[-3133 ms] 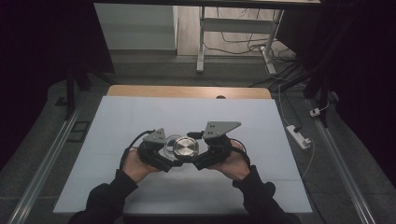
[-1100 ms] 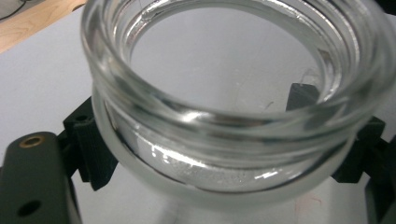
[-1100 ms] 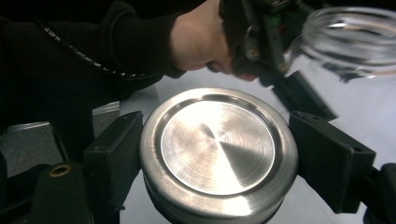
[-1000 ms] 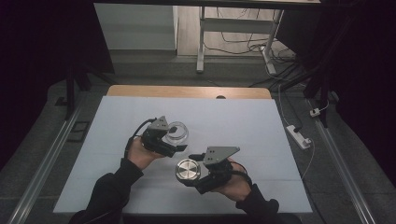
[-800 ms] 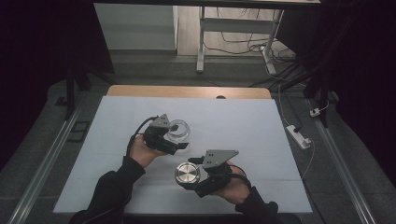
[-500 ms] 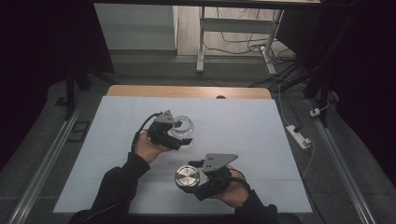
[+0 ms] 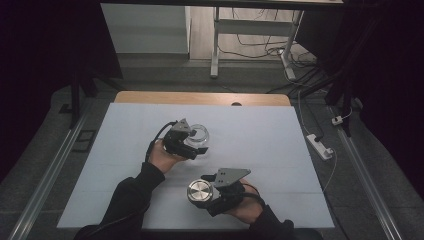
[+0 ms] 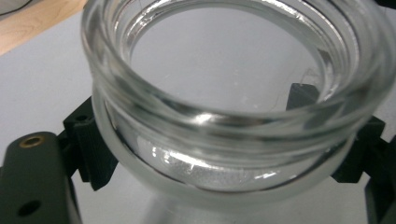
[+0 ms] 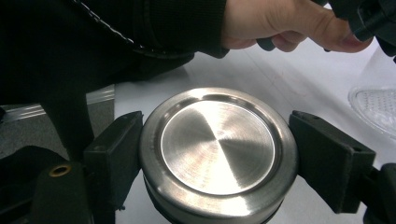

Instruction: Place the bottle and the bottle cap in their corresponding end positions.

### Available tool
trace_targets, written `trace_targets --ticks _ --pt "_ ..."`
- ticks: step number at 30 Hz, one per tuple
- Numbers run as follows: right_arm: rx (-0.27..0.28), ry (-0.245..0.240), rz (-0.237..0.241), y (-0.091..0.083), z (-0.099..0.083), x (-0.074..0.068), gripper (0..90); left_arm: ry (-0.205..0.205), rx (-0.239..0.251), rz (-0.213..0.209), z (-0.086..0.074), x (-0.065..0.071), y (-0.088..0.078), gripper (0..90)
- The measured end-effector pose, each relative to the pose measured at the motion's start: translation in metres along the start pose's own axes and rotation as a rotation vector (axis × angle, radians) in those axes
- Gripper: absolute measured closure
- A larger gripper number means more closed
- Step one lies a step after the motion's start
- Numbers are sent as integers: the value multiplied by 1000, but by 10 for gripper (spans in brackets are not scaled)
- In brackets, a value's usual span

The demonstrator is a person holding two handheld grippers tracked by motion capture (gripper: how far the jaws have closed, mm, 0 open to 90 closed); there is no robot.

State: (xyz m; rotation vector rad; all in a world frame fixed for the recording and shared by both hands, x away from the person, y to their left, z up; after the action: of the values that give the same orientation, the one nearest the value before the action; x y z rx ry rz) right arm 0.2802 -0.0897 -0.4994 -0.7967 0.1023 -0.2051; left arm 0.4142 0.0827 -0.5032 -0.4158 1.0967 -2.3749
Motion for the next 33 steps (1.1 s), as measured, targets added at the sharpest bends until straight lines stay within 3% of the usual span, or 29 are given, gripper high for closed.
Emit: trace_targets --ticks 13,21,33 --pt "-59 19 21 27 -15 6 199 16 -33 19 -3 3 18 155" --pt "-88 12 20 36 -20 8 198 3 -42 43 -5 1 27 155" --pt "-156 18 -26 45 -29 16 198 -17 -55 69 -7 -1 38 155"
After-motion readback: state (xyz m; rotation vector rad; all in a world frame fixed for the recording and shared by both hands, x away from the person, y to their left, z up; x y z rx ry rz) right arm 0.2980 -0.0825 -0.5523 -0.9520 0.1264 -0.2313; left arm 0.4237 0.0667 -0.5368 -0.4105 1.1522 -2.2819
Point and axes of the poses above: each handheld gripper's, and its own axes: y roughly forward along the jaws, z roughly out of its top, x roughly to its right, the point moved 3 cm from there along y, roughly forward along the jaws, and after that the axes turned 15 degrees about -x, right-handed, at the moved point
